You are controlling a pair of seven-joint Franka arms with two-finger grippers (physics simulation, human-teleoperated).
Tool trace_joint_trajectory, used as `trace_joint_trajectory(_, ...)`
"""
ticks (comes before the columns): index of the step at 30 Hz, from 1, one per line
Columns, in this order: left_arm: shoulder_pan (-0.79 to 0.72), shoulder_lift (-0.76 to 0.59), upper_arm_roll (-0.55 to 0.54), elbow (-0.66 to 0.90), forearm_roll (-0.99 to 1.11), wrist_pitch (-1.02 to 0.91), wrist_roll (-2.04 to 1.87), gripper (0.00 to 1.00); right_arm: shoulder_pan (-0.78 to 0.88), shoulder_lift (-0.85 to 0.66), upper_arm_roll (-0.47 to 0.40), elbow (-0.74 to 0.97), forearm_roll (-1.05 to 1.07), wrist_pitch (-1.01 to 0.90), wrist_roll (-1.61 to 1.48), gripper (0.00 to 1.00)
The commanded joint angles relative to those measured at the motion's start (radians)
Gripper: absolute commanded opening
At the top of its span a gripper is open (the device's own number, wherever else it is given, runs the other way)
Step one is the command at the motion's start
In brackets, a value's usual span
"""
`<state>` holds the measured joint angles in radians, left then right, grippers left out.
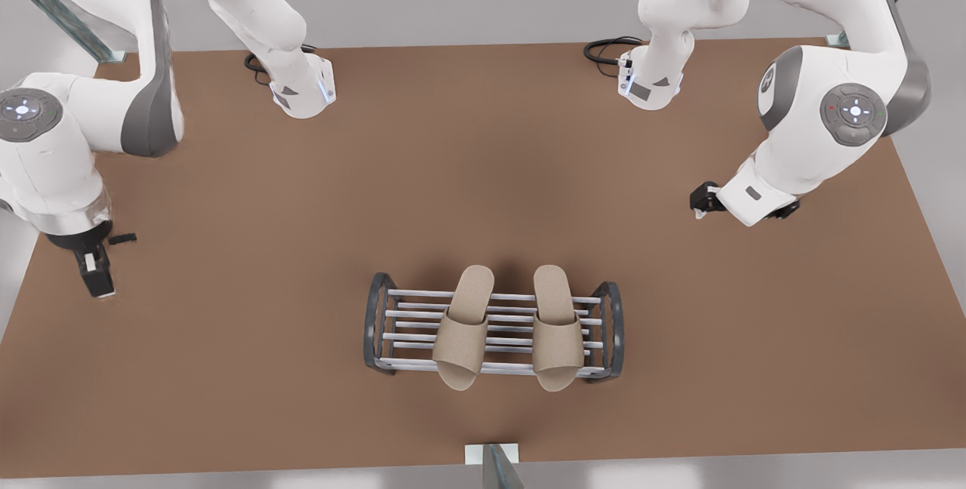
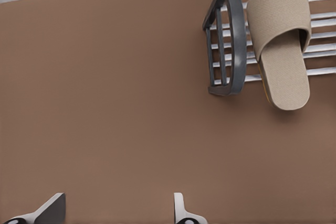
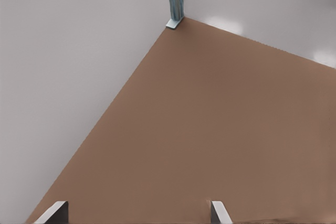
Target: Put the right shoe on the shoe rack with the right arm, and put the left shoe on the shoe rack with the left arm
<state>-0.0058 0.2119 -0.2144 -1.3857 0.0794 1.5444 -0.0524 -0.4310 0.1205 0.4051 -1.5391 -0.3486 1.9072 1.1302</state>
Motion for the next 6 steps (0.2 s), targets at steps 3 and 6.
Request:
trace_joint_trajectory(3, 0.000, -0.002, 0.000, 0.001, 0.002, 0.008, -0.012, 1.00, 0.394, -0.188, -0.425, -0.168, 0.434, -0.111, -1.187, 1.00)
trace_joint_trajectory(6, 0.000, 0.004, 0.000, -0.003, 0.002, 0.010, -0.021, 1.00, 0.548, -0.157, -0.506, -0.162, 0.488, -0.062, -1.201, 1.00)
